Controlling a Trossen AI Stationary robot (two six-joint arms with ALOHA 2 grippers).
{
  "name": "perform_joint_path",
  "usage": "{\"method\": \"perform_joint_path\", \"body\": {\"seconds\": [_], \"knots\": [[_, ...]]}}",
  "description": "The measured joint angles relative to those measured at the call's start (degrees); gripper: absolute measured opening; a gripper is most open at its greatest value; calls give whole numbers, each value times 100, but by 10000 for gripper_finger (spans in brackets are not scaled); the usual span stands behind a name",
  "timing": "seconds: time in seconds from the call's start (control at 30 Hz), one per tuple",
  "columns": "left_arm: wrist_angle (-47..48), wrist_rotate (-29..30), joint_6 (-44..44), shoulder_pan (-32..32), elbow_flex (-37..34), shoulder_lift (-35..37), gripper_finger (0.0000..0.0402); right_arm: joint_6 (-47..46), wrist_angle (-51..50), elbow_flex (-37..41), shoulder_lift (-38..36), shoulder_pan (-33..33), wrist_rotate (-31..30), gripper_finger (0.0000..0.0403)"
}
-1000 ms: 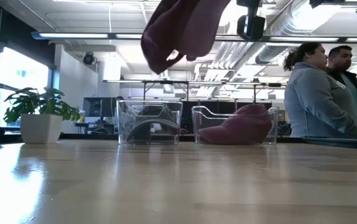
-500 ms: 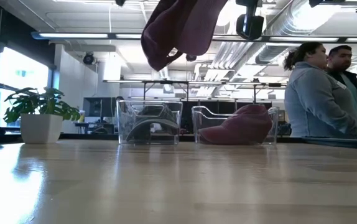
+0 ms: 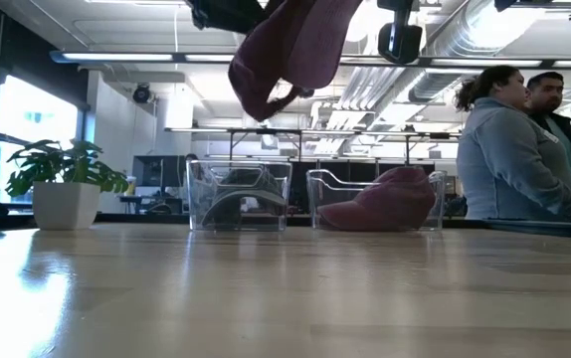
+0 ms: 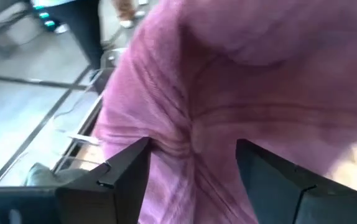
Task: Pick & Place hat
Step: Put the red cap into the right transparent bin
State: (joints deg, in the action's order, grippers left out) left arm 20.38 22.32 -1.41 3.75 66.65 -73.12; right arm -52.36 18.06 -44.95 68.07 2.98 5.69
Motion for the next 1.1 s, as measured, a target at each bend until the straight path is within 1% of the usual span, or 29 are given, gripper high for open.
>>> {"method": "perform_joint_path", "body": {"seconds": [0.1,0.2,0.27,0.33,0.4,0.53,0.57,0.63,0.73,0.83,0.9,1.0,1.1], "knots": [[-44,275,-169,0,-2,-162,236,-6,2,0,0,0,14,10],[-189,206,-134,-2,9,-237,226,-8,2,-2,0,4,112,7],[-198,116,47,-2,6,-286,209,-14,4,-7,0,4,226,8],[-318,-5,275,0,0,-302,182,-81,18,-7,-2,5,388,12],[-441,-231,437,-2,5,-292,146,-148,22,-9,-2,7,550,14],[-306,-771,763,-4,103,-185,57,-136,22,-9,-2,10,932,9],[-358,-1002,829,-2,147,-150,34,-132,23,-9,-2,13,1019,8],[-258,-1472,895,-4,184,-12,13,-126,17,-9,-2,13,1183,10],[-131,-2306,991,-4,282,110,26,-69,-85,-11,-4,17,1432,19],[106,-3409,1130,-63,362,246,31,97,-400,-11,-7,59,1537,27],[68,-4260,1080,-165,412,269,24,249,-703,-12,-7,136,1421,34],[126,-5250,973,-373,426,256,9,518,-1357,-22,-9,182,1333,61],[168,-5929,952,-604,420,267,6,736,-2132,-9,-7,4,1439,105]]}}
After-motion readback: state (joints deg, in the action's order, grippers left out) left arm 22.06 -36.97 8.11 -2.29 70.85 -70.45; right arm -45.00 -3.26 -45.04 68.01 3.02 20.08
